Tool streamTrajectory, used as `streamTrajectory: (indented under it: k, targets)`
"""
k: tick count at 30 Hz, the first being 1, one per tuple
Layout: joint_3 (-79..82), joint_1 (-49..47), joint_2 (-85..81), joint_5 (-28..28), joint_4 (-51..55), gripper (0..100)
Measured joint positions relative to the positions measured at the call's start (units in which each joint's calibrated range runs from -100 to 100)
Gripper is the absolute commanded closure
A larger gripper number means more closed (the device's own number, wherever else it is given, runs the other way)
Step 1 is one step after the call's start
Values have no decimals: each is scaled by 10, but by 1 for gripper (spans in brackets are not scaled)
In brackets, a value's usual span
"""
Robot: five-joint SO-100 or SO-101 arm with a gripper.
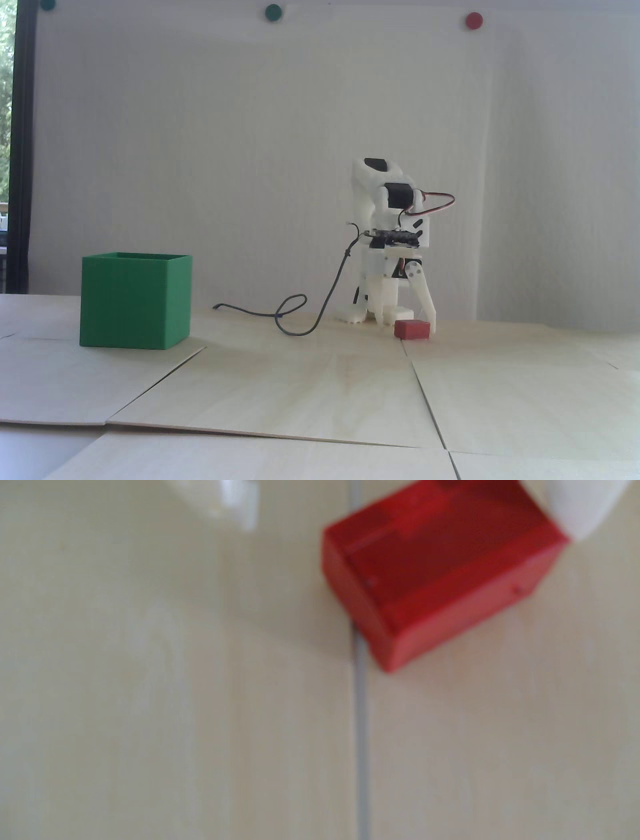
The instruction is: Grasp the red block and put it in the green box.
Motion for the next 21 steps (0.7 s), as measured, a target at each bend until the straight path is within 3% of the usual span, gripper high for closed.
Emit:
streamTrajectory:
  k: [19, 21]
  targets:
    - [0, 6, 0, 22, -42, 71]
    - [1, 6, 0, 22, -42, 76]
